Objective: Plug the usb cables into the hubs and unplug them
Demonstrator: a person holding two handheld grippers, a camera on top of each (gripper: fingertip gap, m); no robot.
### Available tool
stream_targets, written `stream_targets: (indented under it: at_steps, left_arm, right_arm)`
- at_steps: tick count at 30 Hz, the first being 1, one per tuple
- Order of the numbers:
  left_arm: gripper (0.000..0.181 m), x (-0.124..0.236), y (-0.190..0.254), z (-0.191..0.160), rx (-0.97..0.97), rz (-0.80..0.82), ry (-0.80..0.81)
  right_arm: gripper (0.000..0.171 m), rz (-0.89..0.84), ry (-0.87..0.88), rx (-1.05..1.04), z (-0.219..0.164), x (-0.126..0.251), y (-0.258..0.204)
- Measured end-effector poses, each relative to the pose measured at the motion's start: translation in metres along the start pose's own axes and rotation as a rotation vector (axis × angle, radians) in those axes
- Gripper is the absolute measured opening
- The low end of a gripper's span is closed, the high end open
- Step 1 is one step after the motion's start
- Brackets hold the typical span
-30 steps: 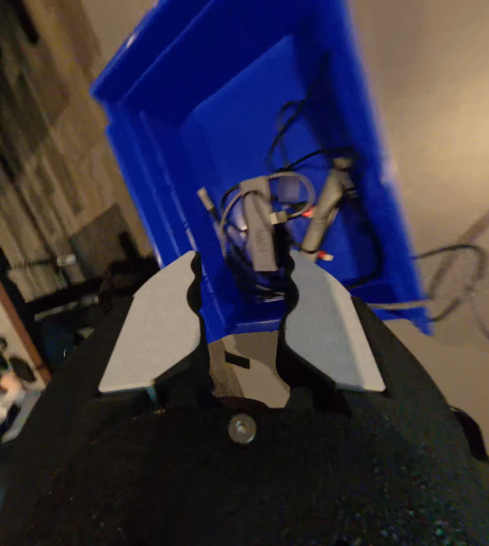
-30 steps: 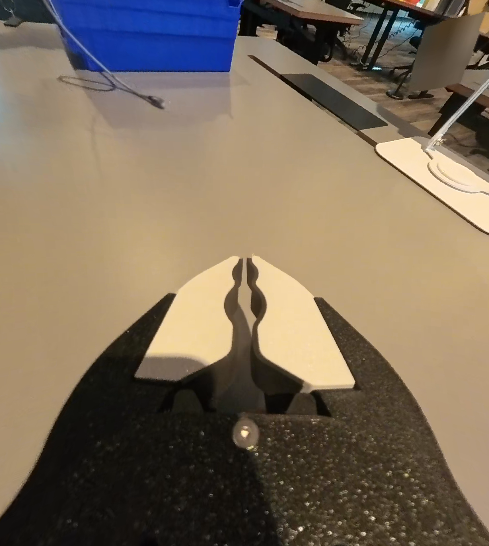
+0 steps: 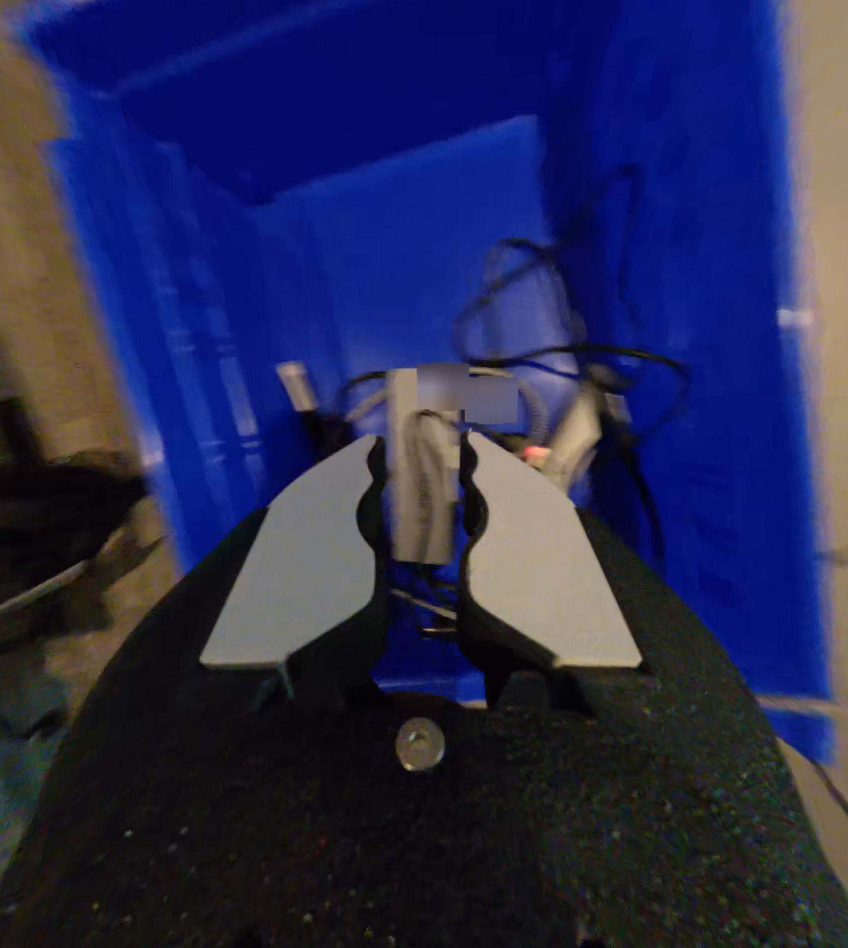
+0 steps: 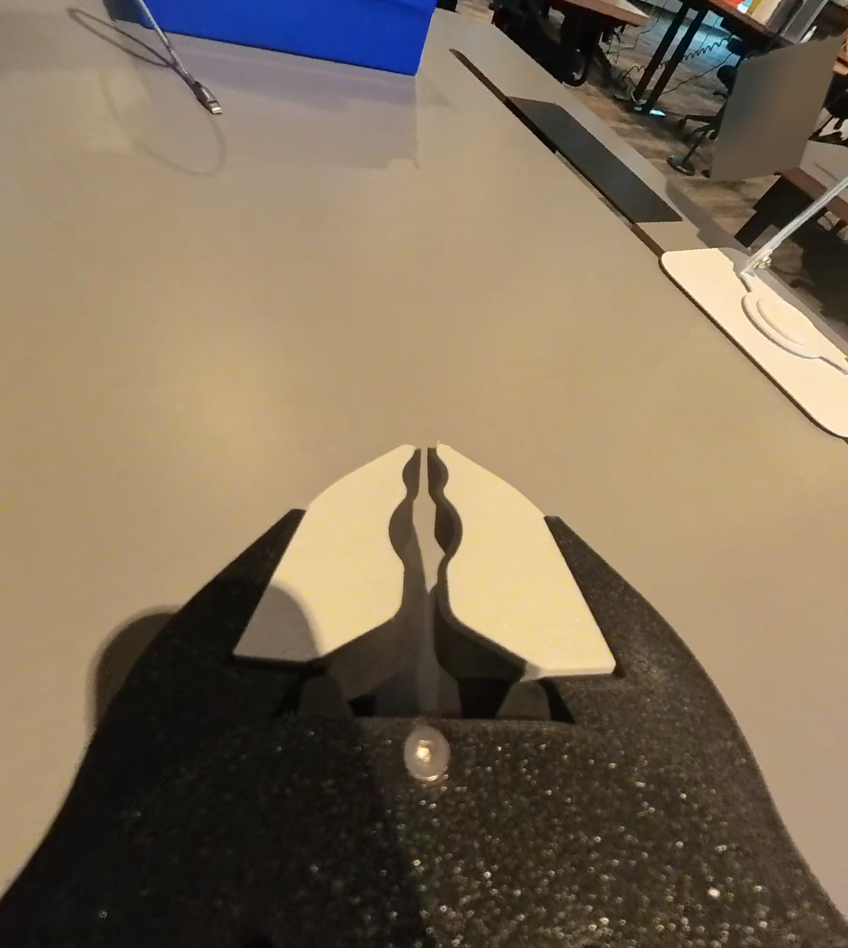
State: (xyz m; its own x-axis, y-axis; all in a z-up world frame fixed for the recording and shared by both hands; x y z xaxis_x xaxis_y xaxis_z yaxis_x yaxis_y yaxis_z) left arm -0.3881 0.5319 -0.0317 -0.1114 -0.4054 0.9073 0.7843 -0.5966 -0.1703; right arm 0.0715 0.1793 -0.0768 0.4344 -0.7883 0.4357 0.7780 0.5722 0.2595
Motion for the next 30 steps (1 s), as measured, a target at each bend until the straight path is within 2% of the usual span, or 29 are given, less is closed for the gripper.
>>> stream_targets:
  at_steps: [3, 6, 10, 15, 18, 22, 30]
  left_arm:
    - [0.022, -0.008, -0.049, -0.017, -0.041, 0.289, -0.109]
    - [0.01, -0.018, -0.063, -0.036, -0.116, 0.377, -0.202]
    - [0.007, -0.035, -0.035, -0.07, -0.133, 0.173, -0.367]
    - [0.014, -0.036, 0.008, -0.063, -0.124, -0.093, -0.304]
    - [0.024, -0.038, 0.006, -0.058, -0.155, -0.051, -0.297]
    - [0.024, -0.046, -0.002, -0.053, -0.146, 0.014, -0.273]
    - [0.029, -0.051, -0.002, -0.051, -0.109, 0.015, -0.268]
  right_arm:
    - [0.002, 0.004, -0.006, 0.011, 0.0, -0.001, -0.001]
    - [0.002, 0.009, -0.005, 0.013, 0.0, -0.001, -0.002]
    - [0.002, 0.016, -0.013, 0.01, -0.001, -0.002, -0.002]
    - [0.002, 0.01, -0.021, 0.017, -0.002, -0.003, -0.002]
    - [0.002, 0.004, -0.025, 0.025, -0.002, -0.003, -0.003]
    - [0.002, -0.001, -0.024, 0.037, -0.002, -0.002, -0.004]
    - [0.002, 0.01, -0.025, 0.036, -0.002, -0.003, -0.004]
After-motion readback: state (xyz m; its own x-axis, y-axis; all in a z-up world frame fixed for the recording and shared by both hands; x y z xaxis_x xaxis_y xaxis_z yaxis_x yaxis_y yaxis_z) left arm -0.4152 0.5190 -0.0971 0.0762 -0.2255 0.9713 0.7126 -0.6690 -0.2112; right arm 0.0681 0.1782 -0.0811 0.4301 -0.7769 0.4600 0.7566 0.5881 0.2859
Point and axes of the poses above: each gripper's, where its closed fingertips meet, x back along the fingers, z out of its top, y = z × x across the jaws, the point moved 1 cm from there along x, back along the fingers, and after that the axes turned 1 degree about z, right-handed, at the moved point
